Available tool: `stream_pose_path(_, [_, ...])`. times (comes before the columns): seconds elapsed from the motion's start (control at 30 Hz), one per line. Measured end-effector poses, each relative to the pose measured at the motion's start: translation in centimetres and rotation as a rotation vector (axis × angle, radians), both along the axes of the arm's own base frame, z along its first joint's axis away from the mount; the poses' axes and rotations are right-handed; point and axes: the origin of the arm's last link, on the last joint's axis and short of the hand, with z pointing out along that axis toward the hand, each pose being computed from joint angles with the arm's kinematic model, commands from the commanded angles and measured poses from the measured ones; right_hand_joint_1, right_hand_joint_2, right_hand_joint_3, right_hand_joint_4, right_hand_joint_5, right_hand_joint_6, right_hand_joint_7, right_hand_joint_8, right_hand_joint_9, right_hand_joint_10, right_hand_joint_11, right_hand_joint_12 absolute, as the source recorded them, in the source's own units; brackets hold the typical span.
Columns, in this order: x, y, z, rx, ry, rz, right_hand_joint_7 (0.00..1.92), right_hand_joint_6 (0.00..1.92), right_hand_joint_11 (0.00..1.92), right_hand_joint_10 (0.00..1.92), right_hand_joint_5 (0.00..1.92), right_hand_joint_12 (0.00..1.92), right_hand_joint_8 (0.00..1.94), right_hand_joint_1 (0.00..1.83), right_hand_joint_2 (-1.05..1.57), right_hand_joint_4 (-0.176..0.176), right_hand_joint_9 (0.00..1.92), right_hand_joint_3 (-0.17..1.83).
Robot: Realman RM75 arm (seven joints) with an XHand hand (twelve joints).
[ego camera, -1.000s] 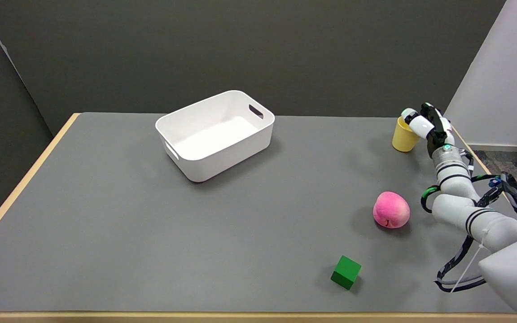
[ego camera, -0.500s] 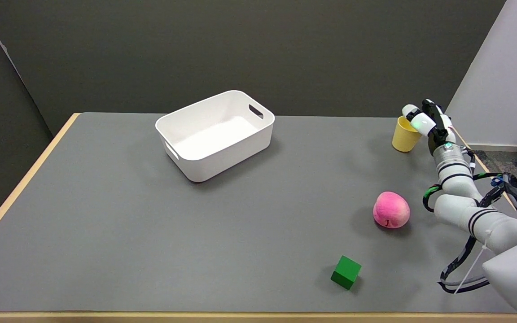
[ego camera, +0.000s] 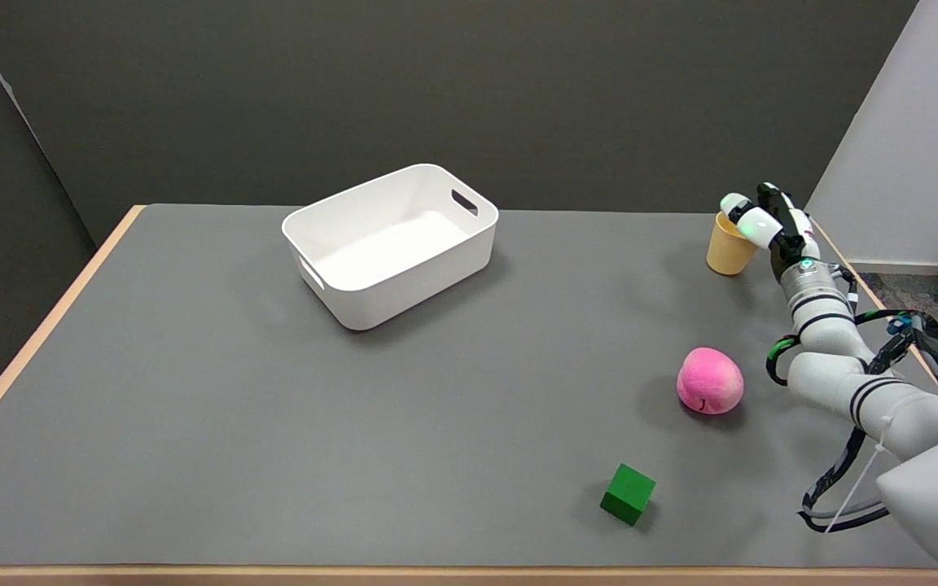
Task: Pick up the yellow cup.
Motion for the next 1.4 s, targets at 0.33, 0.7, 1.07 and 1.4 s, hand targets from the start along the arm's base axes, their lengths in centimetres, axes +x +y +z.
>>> stream_pose_path(0.33, [0.0,-0.2,-0.1,0.010,0.006,-0.011,0.00,0.27,0.00,0.25,0.02,0.47,0.19,0.66,0.61,-0.046,0.00,0.95])
stream_pose_path(0.7, [0.8,0.0,0.5,0.001,0.026,0.012,0.00,0.25,0.00,0.21,0.01,0.43,0.18,0.66,0.61,-0.047,0.00,0.94])
stream_pose_path(1.07, [0.5,0.8,1.5,-0.022,0.043,-0.026,0.00,0.26,0.00,0.22,0.01,0.45,0.18,0.66,0.61,-0.047,0.00,0.95])
stream_pose_path(1.4, [-0.3,0.9,1.5,-0.019,0.062,-0.092,0.03,0.27,0.00,0.27,0.03,0.55,0.17,0.66,0.60,-0.044,0.00,0.97])
